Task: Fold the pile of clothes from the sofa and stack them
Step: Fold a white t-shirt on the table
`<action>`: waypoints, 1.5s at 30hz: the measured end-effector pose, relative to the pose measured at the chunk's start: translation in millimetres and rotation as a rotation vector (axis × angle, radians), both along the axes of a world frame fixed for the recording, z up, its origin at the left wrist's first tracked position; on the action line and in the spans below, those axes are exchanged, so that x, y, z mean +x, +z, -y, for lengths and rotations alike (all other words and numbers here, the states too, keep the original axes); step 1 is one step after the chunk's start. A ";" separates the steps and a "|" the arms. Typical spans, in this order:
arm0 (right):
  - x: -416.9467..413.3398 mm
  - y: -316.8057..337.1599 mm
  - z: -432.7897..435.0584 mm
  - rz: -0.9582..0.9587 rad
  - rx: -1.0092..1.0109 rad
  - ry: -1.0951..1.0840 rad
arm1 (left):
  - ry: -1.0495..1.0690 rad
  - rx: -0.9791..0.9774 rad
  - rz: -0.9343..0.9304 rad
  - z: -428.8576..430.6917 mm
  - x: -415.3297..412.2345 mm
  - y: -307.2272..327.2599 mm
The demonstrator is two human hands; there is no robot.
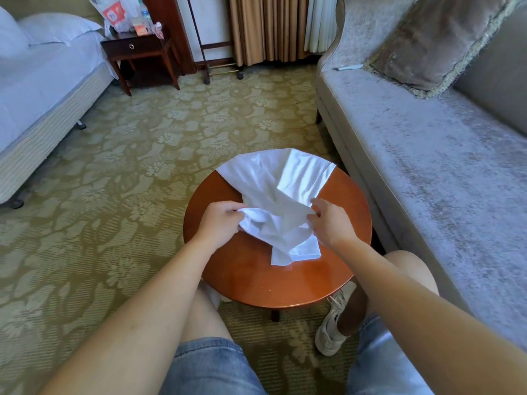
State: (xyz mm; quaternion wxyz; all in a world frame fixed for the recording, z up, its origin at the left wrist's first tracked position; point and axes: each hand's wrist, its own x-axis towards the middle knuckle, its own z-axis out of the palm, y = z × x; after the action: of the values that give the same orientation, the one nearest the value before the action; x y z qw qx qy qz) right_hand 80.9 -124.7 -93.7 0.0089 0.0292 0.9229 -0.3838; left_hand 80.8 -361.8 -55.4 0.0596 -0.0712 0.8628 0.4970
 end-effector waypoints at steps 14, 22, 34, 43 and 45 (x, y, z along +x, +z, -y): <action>-4.1 30.1 -92.9 -0.183 -0.054 -0.410 | 0.709 0.779 -0.134 44.1 -26.2 52.3; -17.3 90.9 -124.2 -0.252 -0.244 -0.599 | 0.938 0.339 -0.363 121.6 -9.1 87.7; 20.1 94.8 -131.2 -0.309 -0.156 -0.491 | 0.405 0.173 -0.076 113.5 59.0 64.7; 20.1 89.7 -130.2 -0.287 -0.258 -0.561 | 0.639 0.425 -0.138 125.8 62.7 57.2; 21.4 95.8 -125.0 -0.303 -0.288 -0.550 | 0.697 0.425 -0.186 125.6 65.9 56.2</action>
State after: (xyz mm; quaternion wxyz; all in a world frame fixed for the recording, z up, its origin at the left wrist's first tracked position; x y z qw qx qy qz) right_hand 102.4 0.4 2.1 -0.2282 0.2181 0.8076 -0.4981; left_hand 146.7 -487.5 0.9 -0.1770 -0.2997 0.6671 0.6587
